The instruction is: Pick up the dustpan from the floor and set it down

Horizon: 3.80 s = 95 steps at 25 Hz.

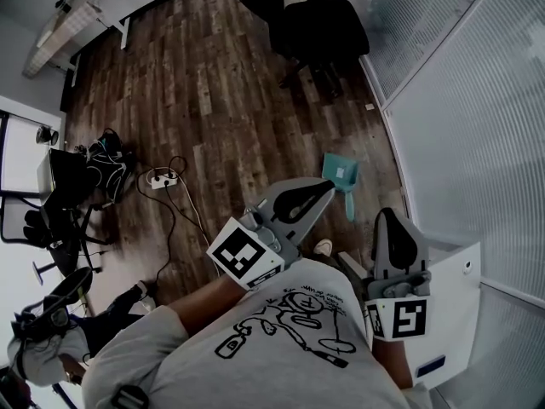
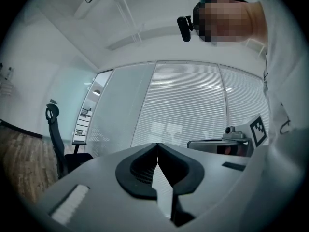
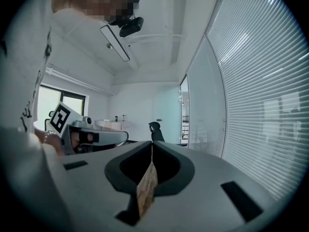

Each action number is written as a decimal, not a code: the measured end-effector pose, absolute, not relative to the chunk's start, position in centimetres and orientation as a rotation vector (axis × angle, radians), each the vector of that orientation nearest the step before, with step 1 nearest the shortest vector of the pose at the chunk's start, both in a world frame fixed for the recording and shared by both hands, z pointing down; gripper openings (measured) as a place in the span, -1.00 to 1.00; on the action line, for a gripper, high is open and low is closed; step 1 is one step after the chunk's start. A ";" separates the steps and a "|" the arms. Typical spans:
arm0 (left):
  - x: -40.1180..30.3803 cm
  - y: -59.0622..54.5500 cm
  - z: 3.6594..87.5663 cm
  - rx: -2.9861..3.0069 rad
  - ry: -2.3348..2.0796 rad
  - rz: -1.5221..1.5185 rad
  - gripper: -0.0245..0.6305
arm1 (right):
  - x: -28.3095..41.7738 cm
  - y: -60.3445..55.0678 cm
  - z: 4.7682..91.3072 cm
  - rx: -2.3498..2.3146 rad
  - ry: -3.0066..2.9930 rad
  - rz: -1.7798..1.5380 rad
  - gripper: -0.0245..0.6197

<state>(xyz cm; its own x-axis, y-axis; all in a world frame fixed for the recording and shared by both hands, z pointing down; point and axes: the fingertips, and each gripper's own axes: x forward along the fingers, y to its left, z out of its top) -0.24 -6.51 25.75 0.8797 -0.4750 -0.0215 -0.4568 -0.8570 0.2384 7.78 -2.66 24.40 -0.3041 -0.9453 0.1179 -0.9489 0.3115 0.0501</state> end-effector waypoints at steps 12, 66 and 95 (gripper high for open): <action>3.1 -4.6 25.6 2.832 -0.702 -0.092 -0.92 | 11.1 -0.8 24.5 1.774 -2.443 0.058 -0.90; 2.3 -5.5 28.8 2.749 -0.826 -0.017 -0.92 | 13.8 -4.3 52.2 1.378 -2.178 0.502 -0.54; -0.1 -4.5 30.0 2.700 -0.878 0.027 -0.92 | 15.9 -5.7 69.5 1.188 -1.934 0.927 -0.39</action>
<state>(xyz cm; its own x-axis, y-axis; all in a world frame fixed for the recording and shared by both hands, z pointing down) -0.12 -4.52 29.99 0.8128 -0.5721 0.1097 -0.5778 -0.7678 0.2768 15.92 -5.69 69.52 -0.3557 -0.4365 0.8264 -0.9176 0.3309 -0.2202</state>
